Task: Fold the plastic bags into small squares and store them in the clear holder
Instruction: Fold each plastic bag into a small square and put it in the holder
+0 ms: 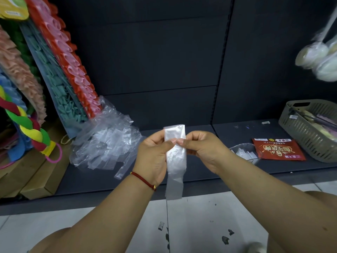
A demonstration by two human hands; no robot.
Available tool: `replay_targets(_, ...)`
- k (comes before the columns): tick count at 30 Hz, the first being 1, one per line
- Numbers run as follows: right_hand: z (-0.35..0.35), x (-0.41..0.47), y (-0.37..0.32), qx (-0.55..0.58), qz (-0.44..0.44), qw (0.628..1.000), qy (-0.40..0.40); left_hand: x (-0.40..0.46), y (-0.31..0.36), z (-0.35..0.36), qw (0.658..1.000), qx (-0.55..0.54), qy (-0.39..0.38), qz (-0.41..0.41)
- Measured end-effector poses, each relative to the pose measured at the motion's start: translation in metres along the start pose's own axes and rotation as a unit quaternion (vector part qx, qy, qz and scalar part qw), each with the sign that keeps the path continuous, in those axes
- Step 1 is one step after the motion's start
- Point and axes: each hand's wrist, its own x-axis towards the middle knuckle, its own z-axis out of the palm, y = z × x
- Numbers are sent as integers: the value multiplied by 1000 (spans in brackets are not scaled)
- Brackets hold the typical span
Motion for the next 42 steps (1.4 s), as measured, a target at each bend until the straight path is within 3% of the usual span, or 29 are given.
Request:
replay_targets(9,2,-1,-2,-27,-62,997,31,2,4,0,998,35,4,46)
replay_targets(13,3,-2,-4,-13,-76,995,64,5,1,1,998,37,40,33)
replay_targets(18,-5,2,-6,-24,-95,988,123,-2,-12,-2,966,256,16,-33)
replay_targets(23,-5,-4,-15,-127,-8,982,142,3,-4,-10,970,234,62,-19)
replay_targets(27,-5,-16,-22,-80,149,985,17,5,0,-13,976,187,106,-23)
replay_targets(29,0,-22,-20,-33,182,982,-43,5,1,-12,981,160,105,-21)
replay_targets(37,-2,-12,-3,55,125,989,-52,3,6,-12,980,124,77,-135)
replay_targets(42,-9,-7,0,33,62,995,-70,-1,3,-16,968,180,44,-168)
